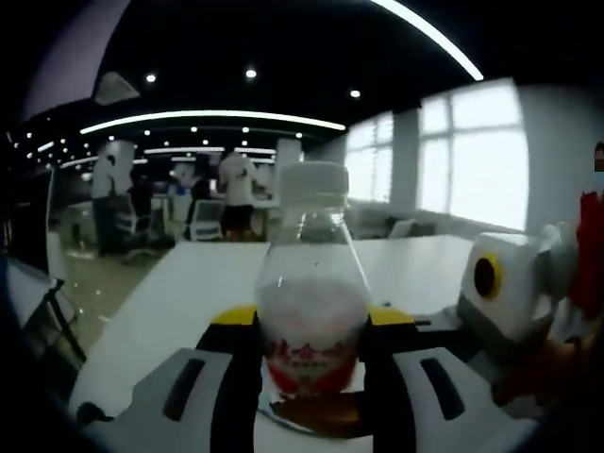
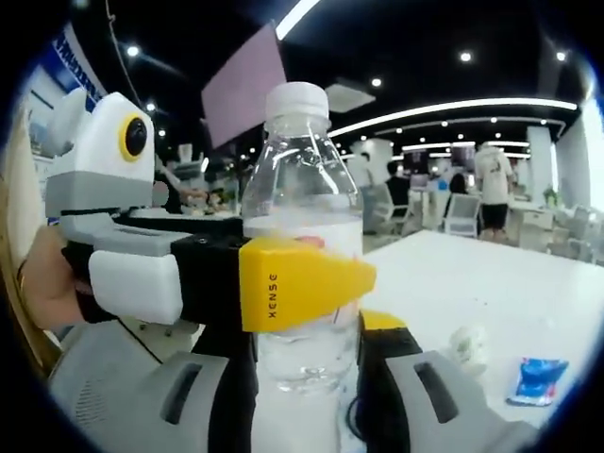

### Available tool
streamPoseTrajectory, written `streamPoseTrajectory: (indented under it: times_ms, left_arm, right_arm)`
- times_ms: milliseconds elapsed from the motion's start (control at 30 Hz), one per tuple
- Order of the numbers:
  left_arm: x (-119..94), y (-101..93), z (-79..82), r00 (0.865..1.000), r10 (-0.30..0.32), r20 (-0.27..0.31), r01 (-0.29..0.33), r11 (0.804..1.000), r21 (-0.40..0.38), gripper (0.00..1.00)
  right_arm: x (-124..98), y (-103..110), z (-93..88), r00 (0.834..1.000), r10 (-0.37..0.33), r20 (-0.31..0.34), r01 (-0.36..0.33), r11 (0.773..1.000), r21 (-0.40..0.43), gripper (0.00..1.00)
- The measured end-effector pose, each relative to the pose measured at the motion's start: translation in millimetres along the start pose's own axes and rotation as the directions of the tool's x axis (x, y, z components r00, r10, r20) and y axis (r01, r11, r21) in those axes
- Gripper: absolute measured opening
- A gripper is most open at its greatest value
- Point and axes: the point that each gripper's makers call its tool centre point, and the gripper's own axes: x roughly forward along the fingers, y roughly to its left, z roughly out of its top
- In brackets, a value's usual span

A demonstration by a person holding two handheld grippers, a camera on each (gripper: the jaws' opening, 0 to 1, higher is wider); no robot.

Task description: Arrange the tabletop items into an orderly group along one side of the table until the central work area is clear of visible clutter.

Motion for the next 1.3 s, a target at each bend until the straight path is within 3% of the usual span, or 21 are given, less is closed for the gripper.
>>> streamPoseTrajectory:
  times_ms: [300, 467, 667, 767, 1033, 1300]
  left_arm:
    - [6.1, 7.0, 1.2, 1.000, 0.001, 0.005, -0.001, 0.999, -0.046, 0.38]
    - [13.5, 20.8, 5.8, 1.000, 0.027, 0.008, -0.027, 0.998, -0.058, 0.38]
    - [25.2, 40.9, 16.4, 0.998, 0.061, 0.023, -0.060, 0.997, -0.056, 0.38]
    - [35.0, 51.6, 22.1, 0.996, 0.079, 0.027, -0.079, 0.997, -0.024, 0.38]
    - [55.1, 82.3, 34.5, 0.993, 0.112, 0.039, -0.110, 0.993, -0.038, 0.38]
    - [77.9, 119.3, 39.6, 0.989, 0.146, 0.036, -0.146, 0.989, 0.000, 0.38]
  right_arm:
    - [0.0, -4.2, -0.2, 1.000, 0.007, -0.012, -0.007, 1.000, 0.002, 0.42]
    - [-5.7, -20.4, -11.9, 0.997, -0.039, -0.066, 0.040, 0.999, 0.023, 0.61]
    - [-15.9, -36.4, -23.4, 0.989, -0.091, -0.114, 0.098, 0.994, 0.050, 0.76]
    - [-19.9, -41.2, -30.6, 0.987, -0.091, -0.132, 0.105, 0.989, 0.108, 0.78]
    - [-25.7, -58.9, -40.4, 0.980, -0.127, -0.156, 0.149, 0.979, 0.138, 0.80]
    - [-31.6, -85.3, -54.7, 0.967, -0.170, -0.190, 0.205, 0.962, 0.181, 0.80]
